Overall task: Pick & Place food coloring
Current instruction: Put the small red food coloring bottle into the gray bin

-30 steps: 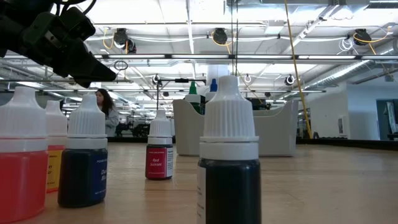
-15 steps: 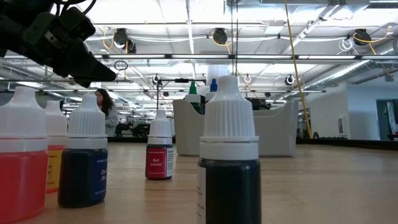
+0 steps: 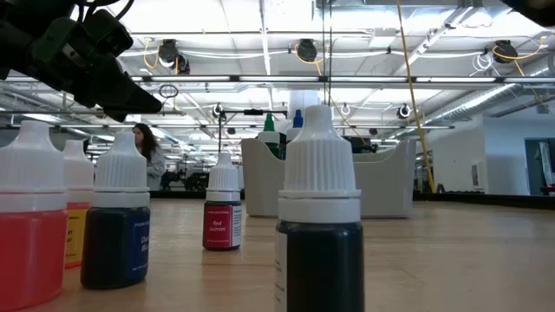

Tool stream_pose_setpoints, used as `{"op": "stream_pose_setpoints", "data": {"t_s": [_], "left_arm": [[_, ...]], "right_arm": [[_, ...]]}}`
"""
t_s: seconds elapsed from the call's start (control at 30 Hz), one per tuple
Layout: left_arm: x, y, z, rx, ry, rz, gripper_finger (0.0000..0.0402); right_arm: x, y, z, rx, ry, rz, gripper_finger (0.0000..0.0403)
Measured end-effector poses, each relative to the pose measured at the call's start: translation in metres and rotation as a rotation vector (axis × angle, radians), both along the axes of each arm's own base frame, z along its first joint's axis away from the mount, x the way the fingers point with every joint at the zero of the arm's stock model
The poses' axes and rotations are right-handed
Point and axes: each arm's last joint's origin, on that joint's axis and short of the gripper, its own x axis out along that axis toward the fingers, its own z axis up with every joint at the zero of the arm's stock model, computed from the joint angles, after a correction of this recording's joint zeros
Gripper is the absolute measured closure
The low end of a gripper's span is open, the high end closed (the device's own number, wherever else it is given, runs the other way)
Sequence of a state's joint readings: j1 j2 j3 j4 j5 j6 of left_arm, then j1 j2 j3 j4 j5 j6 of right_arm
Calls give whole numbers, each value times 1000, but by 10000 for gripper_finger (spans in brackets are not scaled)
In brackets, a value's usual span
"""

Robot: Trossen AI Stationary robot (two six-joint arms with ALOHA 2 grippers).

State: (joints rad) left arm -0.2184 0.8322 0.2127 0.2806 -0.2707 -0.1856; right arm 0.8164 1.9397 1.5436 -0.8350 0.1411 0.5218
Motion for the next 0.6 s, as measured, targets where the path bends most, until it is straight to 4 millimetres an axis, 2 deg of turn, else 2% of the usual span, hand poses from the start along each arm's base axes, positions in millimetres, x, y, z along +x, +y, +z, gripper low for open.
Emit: {"op": "stream_pose_setpoints", "data": {"t_s": [0.17, 0.4, 0.47, 0.6], "left_arm": [[0, 0, 0, 19, 1, -6, 360], [0, 0, 0, 25, 2, -8, 360], [0, 0, 0, 25, 2, -8, 360], [0, 0, 0, 25, 2, -8, 360]], "right_arm": [[10, -34, 40, -101, -160, 9, 359], [18, -107, 94, -305, -328, -131, 360], [22, -129, 101, -308, -306, -152, 360], [37, -165, 93, -314, -223, -144, 360]]}}
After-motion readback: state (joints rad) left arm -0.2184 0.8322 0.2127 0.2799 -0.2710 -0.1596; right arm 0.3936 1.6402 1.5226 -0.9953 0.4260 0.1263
